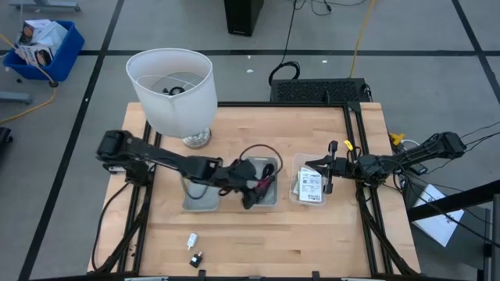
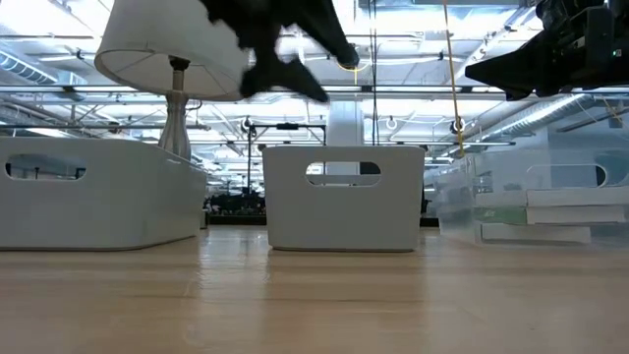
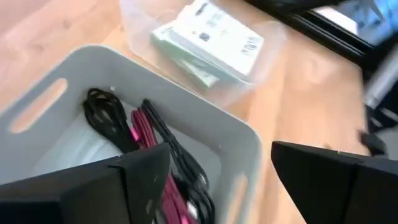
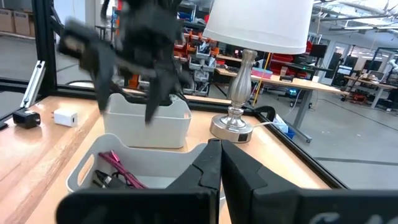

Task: Pick and place items into bin
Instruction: Put the white charger adapter into the left gray bin

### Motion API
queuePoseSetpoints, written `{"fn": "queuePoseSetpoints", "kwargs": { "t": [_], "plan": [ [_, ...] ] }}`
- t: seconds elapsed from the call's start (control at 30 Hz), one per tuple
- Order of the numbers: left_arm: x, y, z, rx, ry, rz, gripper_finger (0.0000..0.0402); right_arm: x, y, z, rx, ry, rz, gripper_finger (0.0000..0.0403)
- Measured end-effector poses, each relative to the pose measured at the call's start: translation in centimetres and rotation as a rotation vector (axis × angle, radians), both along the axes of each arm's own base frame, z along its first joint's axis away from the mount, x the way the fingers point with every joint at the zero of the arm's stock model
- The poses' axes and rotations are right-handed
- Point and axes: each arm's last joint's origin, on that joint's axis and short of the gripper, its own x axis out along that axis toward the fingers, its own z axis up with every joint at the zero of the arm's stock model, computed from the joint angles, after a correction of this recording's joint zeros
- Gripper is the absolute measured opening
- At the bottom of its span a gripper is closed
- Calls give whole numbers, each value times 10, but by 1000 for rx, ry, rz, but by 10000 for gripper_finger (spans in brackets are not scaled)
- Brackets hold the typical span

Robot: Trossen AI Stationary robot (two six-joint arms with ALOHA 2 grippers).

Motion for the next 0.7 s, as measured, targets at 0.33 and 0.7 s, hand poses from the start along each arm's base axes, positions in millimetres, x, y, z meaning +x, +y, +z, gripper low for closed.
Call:
{"fn": "queuePoseSetpoints", "kwargs": {
  "t": [0.33,0.7],
  "plan": [
    [-86,-52,38,108,254,-270,131,0,0,0,-1,2,0,4],
    [-152,-125,17,189,393,-403,16,0,0,0,9,-4,0,4]
  ]
}}
